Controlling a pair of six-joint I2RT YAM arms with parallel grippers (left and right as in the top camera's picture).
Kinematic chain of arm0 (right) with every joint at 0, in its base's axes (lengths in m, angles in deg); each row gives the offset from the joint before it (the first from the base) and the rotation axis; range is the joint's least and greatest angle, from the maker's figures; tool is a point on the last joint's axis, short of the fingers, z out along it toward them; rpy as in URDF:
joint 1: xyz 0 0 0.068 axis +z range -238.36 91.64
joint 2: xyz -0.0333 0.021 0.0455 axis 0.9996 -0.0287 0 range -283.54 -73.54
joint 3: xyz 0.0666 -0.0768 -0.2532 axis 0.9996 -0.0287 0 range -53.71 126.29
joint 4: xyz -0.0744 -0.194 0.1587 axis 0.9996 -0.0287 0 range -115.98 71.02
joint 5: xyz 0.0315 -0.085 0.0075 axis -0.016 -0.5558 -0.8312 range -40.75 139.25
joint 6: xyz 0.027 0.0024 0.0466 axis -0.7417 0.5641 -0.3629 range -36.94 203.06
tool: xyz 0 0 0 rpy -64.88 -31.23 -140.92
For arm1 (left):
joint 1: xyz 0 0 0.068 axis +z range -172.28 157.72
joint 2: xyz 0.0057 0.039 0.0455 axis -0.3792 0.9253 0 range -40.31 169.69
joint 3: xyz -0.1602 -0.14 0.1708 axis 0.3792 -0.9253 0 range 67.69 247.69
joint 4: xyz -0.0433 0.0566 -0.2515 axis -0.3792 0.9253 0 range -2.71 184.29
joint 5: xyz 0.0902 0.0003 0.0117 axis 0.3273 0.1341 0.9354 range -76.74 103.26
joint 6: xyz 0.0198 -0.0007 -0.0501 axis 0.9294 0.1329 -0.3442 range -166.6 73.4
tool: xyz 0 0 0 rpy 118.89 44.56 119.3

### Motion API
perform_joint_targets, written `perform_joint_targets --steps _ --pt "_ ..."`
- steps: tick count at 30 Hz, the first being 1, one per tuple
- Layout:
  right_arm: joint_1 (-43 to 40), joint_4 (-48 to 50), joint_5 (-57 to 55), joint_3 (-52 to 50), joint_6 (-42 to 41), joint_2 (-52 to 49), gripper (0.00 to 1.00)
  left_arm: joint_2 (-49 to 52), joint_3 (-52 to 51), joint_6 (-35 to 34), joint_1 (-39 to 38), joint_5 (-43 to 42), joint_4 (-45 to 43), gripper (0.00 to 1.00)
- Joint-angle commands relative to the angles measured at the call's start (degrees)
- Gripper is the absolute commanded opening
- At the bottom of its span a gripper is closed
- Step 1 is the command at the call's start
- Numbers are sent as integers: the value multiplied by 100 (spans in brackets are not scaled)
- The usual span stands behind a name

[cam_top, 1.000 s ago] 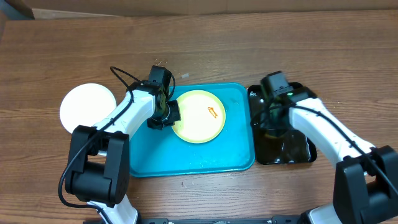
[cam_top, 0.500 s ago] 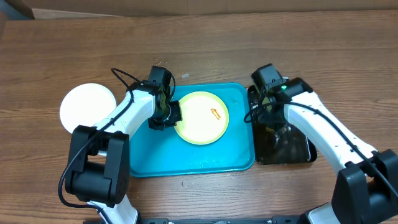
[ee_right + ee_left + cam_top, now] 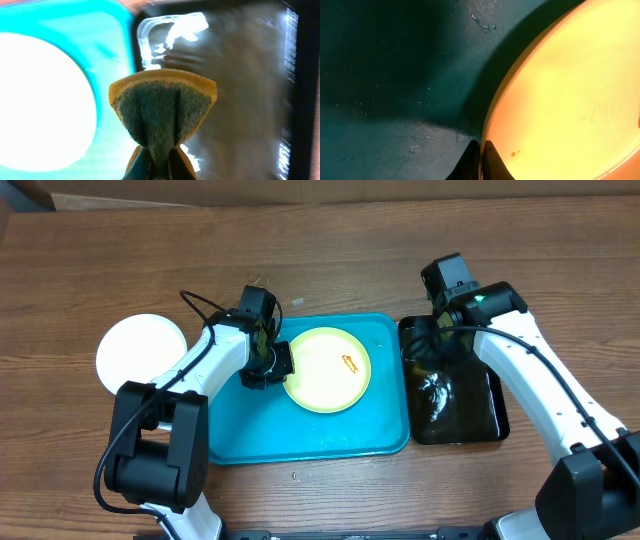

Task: Clean dirty plates on tray and stack at the side
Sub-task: 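Carry the sponge leftward onto the yellow plate with the right gripper, then scrub the yellow plate's surface with the sponge in the right gripper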

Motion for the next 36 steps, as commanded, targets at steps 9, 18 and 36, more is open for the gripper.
perform_joint_targets --steps 9,18,36 --pt "1029 1176 387 210 31 -345 4 103 -24 -85 9 -90 -37 4" --pt "1709 1561 -1132 210 87 -1327 4 103 -22 -83 9 -87 -35 4" --pt "1862 1652 -702 210 142 -2304 4 103 -24 -20 9 -90 -33 4"
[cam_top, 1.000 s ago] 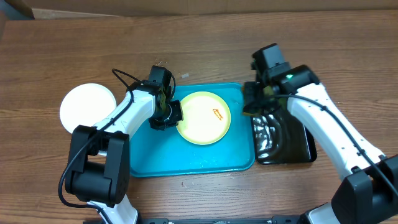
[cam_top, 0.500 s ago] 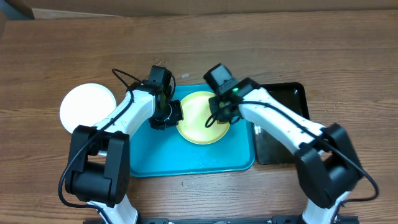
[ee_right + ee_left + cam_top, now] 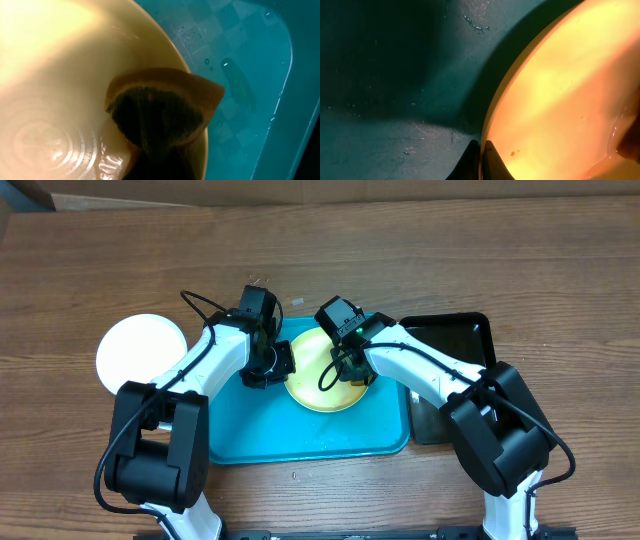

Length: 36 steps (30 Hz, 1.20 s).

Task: Clean dirty plates on tray and stack at the side
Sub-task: 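Scrub the yellow plate's surface with the sponge in the right gripper, then carry the sponge back into the black tray's water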

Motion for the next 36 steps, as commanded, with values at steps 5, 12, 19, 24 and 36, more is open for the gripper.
perform_joint_targets --steps 5,12,19,24,36 --pt "0 273 2050 70 -146 -208 4 103 -22 -22 11 -31 4 4" --pt "-81 1043 3475 225 -306 -181 4 103 -22 -17 11 -44 17 4" --pt "-761 -404 3515 1443 76 249 4 103 -22 4 11 -44 24 4" --pt "-1443 -1770 2830 1847 575 802 4 103 -22 22 11 -44 31 4" --pt "-2944 -2981 1115 1088 448 1185 4 103 -22 22 11 -44 20 4"
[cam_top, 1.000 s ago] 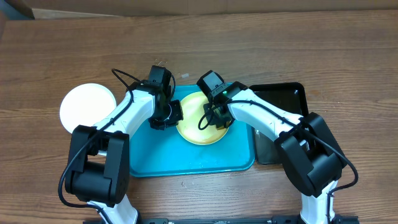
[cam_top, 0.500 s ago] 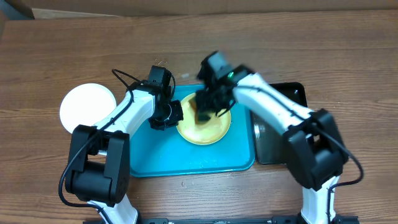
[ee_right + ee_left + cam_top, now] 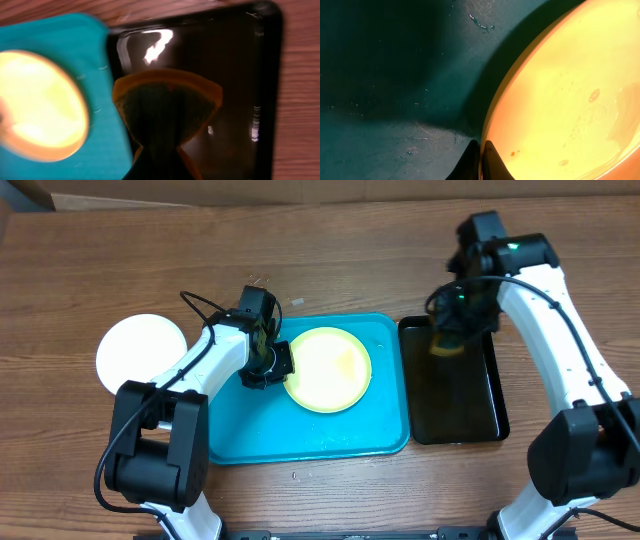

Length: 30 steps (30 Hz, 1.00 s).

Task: Clean dirty plates on tray and stack at the side
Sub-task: 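Carry the sponge back into the black tray's water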

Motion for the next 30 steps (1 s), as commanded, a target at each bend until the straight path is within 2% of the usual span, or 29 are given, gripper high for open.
perform_joint_targets --steps 1,10,19,20,22,25,27,28,30 --pt "-72 243 -599 -640 -114 74 4 83 -22 22 -7 -42 0 4" --pt "-72 1735 -935 -2214 -111 74 4 83 -22 24 -7 20 -17 4" --pt "-72 1982 -935 -2321 -114 66 6 83 -22 24 -7 22 -22 4" --pt "-74 1980 -935 -2321 -111 66 11 83 -22 24 -7 22 -20 4" --pt "-74 1969 -931 -2321 -114 63 29 83 -22 24 -7 22 -20 4" --pt "-72 1926 -918 -2321 -114 63 42 83 -20 24 -7 20 -20 4" --pt "-72 1934 -918 -2321 -114 63 61 83 -20 24 -7 20 -20 4" --pt "-74 1956 -922 -2321 -114 63 66 83 -22 24 -7 20 -20 4" --pt "-103 1993 -940 -2321 -114 63 69 83 -20 24 -7 17 -17 4"
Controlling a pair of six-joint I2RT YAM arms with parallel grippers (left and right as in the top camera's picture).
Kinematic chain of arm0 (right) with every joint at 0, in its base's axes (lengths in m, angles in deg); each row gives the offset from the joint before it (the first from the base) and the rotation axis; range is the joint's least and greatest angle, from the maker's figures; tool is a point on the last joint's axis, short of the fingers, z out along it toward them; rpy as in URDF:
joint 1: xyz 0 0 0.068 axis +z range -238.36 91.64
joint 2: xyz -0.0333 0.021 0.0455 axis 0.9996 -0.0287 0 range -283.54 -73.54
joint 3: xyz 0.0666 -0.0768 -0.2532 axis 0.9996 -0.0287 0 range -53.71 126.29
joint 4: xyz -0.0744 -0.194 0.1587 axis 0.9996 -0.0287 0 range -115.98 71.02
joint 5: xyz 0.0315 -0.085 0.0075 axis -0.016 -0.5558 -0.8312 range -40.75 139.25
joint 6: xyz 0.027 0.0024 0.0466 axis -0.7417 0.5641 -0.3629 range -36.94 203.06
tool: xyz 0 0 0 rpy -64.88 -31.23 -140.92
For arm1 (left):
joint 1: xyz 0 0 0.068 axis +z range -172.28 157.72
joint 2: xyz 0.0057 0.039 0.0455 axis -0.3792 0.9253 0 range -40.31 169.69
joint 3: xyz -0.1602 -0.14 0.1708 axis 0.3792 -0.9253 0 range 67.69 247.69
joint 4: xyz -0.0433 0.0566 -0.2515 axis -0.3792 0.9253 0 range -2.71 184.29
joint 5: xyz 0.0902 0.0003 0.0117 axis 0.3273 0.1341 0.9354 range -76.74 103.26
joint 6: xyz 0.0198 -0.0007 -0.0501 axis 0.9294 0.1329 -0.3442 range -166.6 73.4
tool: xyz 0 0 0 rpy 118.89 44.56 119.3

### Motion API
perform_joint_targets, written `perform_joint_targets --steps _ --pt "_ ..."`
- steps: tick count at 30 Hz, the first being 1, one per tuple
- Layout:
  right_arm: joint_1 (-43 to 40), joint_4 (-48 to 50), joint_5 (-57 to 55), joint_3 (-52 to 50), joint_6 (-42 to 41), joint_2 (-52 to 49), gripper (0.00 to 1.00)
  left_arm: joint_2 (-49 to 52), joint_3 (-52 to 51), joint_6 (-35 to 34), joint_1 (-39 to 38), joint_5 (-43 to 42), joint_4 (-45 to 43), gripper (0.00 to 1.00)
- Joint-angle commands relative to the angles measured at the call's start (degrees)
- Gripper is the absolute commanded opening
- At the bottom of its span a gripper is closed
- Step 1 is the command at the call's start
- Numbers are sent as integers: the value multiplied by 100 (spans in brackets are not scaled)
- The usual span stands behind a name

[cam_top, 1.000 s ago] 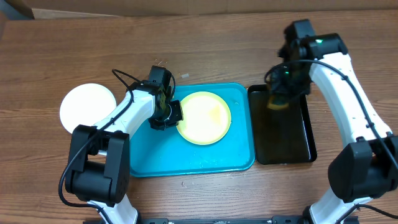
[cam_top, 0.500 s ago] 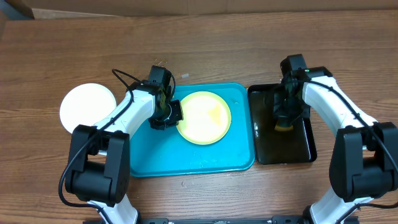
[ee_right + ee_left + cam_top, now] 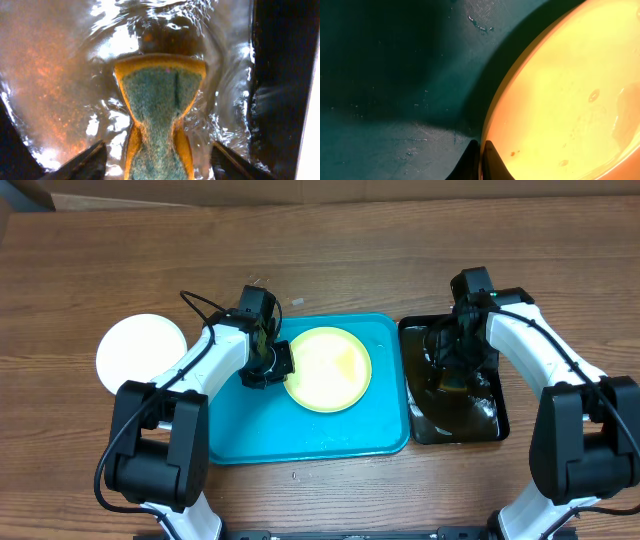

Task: Clean dirty plates on tray and stack at the side
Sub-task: 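Carry the sponge back into the black tray's water, then release the sponge in the black tray and raise the right gripper away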

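A pale yellow plate lies on the blue tray. Its surface is wet, with droplets and a small speck near the rim. My left gripper is shut on the plate's left rim. A white plate rests on the table at the left. My right gripper is down inside the black basin, its jaws wide open. The yellow-and-green sponge lies loose in the rippling water between the fingers.
The basin of water stands right against the tray's right edge. Brown wooden tabletop surrounds everything. A cardboard edge runs along the back. Tiny scraps lie on the wood near the tray's far left corner.
My right gripper was shut on the sponge above the basin's far end. Now it is low in the basin water and open, with the sponge let go. The left gripper has not moved.
At first my right gripper held the sponge over the basin and the yellow plate bore an orange smear. Then the sponge was pressed on the plate. Then it was back over the basin, the smear gone. Now it lies released in the water.
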Motion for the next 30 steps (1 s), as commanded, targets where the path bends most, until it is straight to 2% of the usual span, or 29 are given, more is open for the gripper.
perform_joint_targets --steps 1,8,16,17,18,19,20,23,24,25,26,30 --pt "-17 79 -57 7 -42 68 69 83 -22 24 -7 15 2 4" --pt "-15 310 -52 -164 -197 15 69 83 -22 24 -7 11 4 4" --pt "-15 1272 -33 -966 -197 13 69 83 -20 24 -7 13 20 4" --pt "-15 1368 -31 -1034 -197 13 66 83 -20 24 -7 13 17 4" --pt "-15 1495 -31 -1117 -195 13 46 83 -20 22 -7 11 17 4" --pt "-15 1585 -31 -1174 -195 13 18 83 -22 24 -7 13 15 4" --pt "-15 1637 -20 -1200 -192 13 4 83 -22 22 -7 11 11 4" --pt "-15 1663 118 -1200 -190 15 4 83 -22 24 -7 13 4 5" --pt "-15 1624 190 -1196 -190 15 27 83 -22 24 -7 15 4 5" --pt "-15 1569 262 -1191 -192 15 64 83 -22 24 -7 17 7 5" --pt "-15 1478 365 -1191 -192 15 72 83 -20 24 -7 17 11 6" --pt "-15 1113 466 -1191 -192 13 72 83 -22 24 -7 39 4 5"
